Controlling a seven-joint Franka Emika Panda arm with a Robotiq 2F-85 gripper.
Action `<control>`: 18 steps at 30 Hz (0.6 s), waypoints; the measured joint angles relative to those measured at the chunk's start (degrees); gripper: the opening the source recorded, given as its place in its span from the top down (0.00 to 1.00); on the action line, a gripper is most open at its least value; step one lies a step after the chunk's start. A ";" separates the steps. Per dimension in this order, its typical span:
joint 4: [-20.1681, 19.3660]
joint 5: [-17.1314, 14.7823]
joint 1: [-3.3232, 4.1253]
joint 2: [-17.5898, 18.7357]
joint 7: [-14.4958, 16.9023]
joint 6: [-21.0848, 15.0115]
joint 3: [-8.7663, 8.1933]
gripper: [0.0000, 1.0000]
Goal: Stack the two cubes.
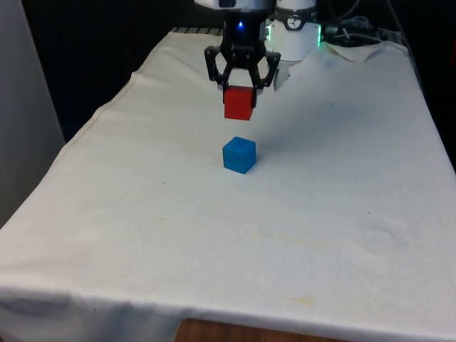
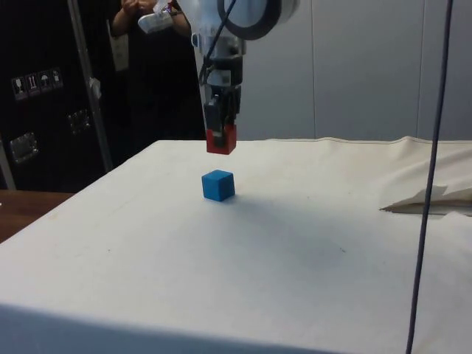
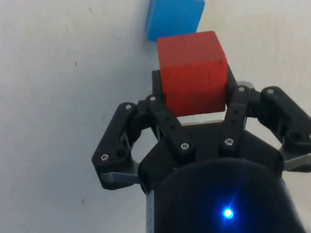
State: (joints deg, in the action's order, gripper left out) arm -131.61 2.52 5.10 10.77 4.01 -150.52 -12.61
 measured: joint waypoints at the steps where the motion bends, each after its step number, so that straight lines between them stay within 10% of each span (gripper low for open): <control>1: 0.00 0.00 0.00 0.00 0.00 0.00 0.00 1.00; 18: 5.61 -6.82 -0.63 7.96 4.93 -0.11 -0.46 1.00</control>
State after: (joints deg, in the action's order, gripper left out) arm -125.99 -4.30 4.47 18.74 8.94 -150.63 -13.06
